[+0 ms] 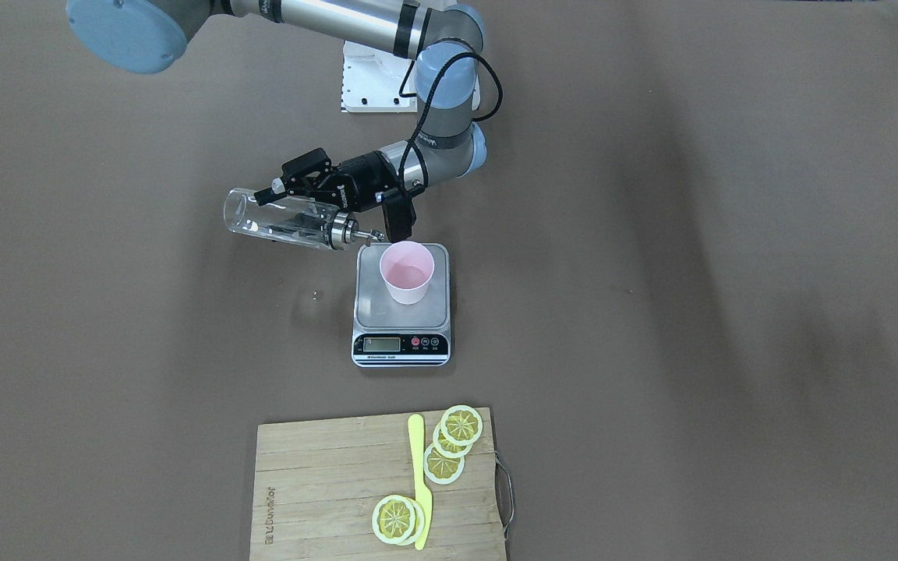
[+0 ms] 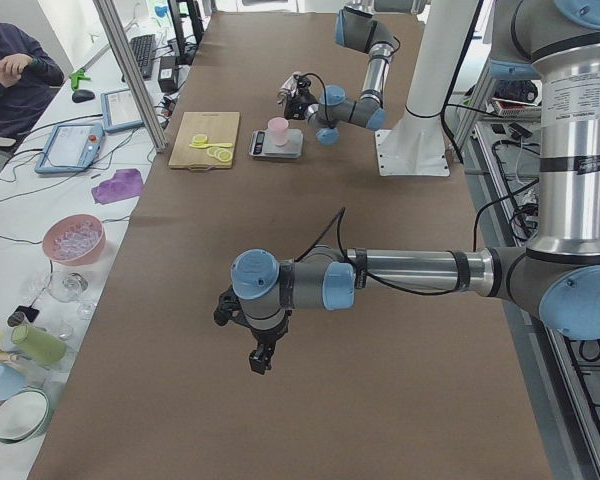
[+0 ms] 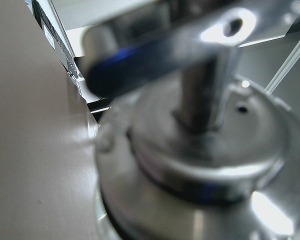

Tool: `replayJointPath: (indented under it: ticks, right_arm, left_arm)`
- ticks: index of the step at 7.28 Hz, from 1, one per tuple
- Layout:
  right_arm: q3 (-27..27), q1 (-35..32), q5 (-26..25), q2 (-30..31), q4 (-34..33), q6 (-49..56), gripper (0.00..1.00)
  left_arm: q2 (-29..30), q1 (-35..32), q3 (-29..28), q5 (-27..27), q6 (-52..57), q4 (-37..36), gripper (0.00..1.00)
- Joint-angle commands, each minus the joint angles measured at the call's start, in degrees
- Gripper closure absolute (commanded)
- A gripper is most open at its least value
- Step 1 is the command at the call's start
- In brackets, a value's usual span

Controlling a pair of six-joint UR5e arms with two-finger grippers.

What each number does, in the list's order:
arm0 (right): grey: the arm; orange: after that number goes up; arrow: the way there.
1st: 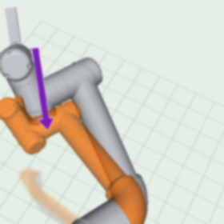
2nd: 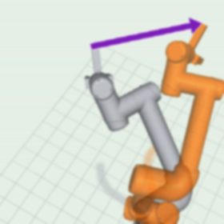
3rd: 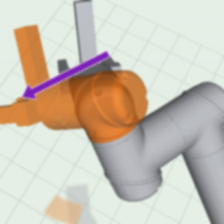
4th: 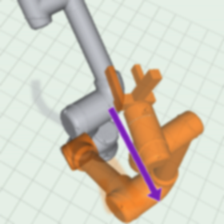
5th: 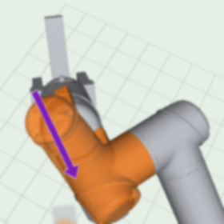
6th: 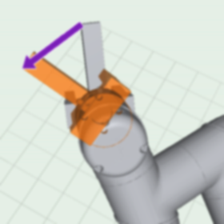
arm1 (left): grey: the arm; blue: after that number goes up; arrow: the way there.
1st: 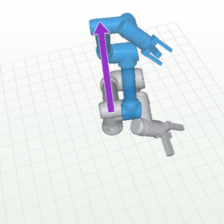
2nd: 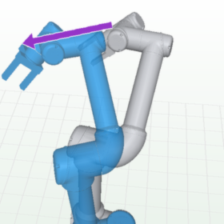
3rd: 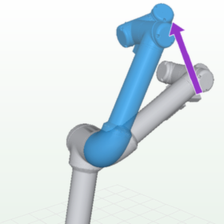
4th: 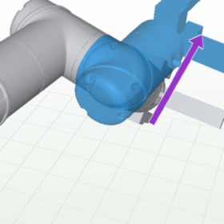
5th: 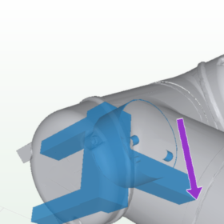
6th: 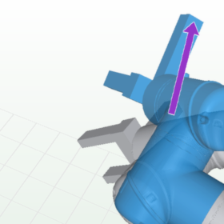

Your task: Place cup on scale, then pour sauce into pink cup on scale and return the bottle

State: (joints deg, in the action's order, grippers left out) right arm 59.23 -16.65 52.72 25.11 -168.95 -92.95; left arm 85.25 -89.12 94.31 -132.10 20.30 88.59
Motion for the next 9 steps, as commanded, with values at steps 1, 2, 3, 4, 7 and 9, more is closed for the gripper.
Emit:
replayJointPath:
  ticks: [1, 2, 3, 4, 7, 9]
  right_arm:
    - [-0.25, 0.03, 0.45, -0.67, -2.42, -0.12, 1.00]
    - [-0.34, 0.03, 0.45, -0.85, -2.96, -0.12, 1.00]
    - [-0.52, 0.03, 0.54, -0.94, -3.05, -0.12, 1.00]
    - [-1.30, 0.03, 0.54, -1.20, -3.74, -0.12, 1.00]
    - [-2.18, 0.03, 0.54, -1.29, -4.19, -0.38, 1.00]
    - [-3.85, 0.03, 1.06, -1.47, -4.37, -0.39, 1.00]
  left_arm:
    - [0.00, 0.00, 0.00, 0.00, 0.00, 0.00, 0.02]
    - [0.00, 0.00, 0.00, 0.00, 0.00, 0.00, 0.02]
    - [0.00, 0.00, 0.00, 0.00, 0.00, 0.00, 0.02]
    - [0.00, 0.00, 0.00, 0.00, 0.00, 0.00, 0.02]
    - [-0.79, 0.00, 0.26, -0.09, 0.00, 0.17, 0.02]
    - [-0.97, 0.00, 0.18, -0.09, 0.00, 0.17, 0.02]
